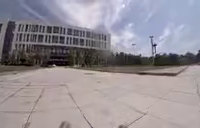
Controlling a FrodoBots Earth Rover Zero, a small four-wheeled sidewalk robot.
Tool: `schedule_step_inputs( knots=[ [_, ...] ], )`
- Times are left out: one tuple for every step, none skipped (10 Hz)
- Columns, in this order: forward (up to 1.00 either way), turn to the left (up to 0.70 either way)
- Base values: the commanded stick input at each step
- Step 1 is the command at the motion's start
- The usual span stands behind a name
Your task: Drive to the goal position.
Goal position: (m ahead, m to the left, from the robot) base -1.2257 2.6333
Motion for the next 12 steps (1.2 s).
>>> schedule_step_inputs(
  knots=[
    [0.70,0.00],
    [0.70,0.00],
    [0.70,0.00],
    [0.70,0.00],
    [0.70,0.00],
    [0.70,0.00],
    [0.70,0.00],
    [0.70,0.00],
    [0.70,0.00],
    [0.70,0.00],
    [0.70,0.00],
    [0.70,0.00]
  ],
)
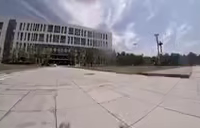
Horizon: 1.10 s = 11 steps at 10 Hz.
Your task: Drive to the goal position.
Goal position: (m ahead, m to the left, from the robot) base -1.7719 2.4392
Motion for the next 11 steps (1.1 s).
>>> schedule_step_inputs(
  knots=[
    [0.70,0.00],
    [0.70,0.00],
    [0.70,0.00],
    [0.70,0.00],
    [0.70,0.00],
    [0.70,0.00],
    [0.70,0.00],
    [0.70,0.00],
    [0.70,0.00],
    [0.70,0.00],
    [0.70,0.00]
  ],
)
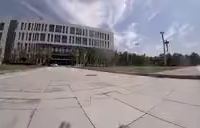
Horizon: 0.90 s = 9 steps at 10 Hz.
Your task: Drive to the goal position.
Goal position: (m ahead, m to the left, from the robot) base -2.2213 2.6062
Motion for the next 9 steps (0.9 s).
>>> schedule_step_inputs(
  knots=[
    [0.70,0.00],
    [0.70,0.00],
    [0.70,0.00],
    [0.70,0.00],
    [0.70,0.00],
    [0.70,0.00],
    [0.70,0.00],
    [0.70,0.00],
    [0.70,0.00]
  ],
)
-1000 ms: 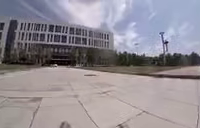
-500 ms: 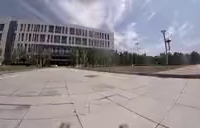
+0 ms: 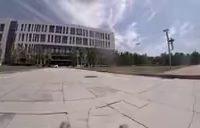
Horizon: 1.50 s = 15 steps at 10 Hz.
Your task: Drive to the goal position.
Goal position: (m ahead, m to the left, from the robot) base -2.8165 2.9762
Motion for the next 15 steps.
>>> schedule_step_inputs(
  knots=[
    [0.70,0.00],
    [0.70,0.00],
    [0.70,0.00],
    [0.70,0.00],
    [0.70,0.00],
    [0.70,0.00],
    [0.70,0.00],
    [0.70,0.00],
    [0.70,0.00],
    [0.70,0.00],
    [0.70,0.00],
    [0.70,0.00],
    [0.70,0.00],
    [0.70,0.00],
    [0.70,0.00]
  ],
)
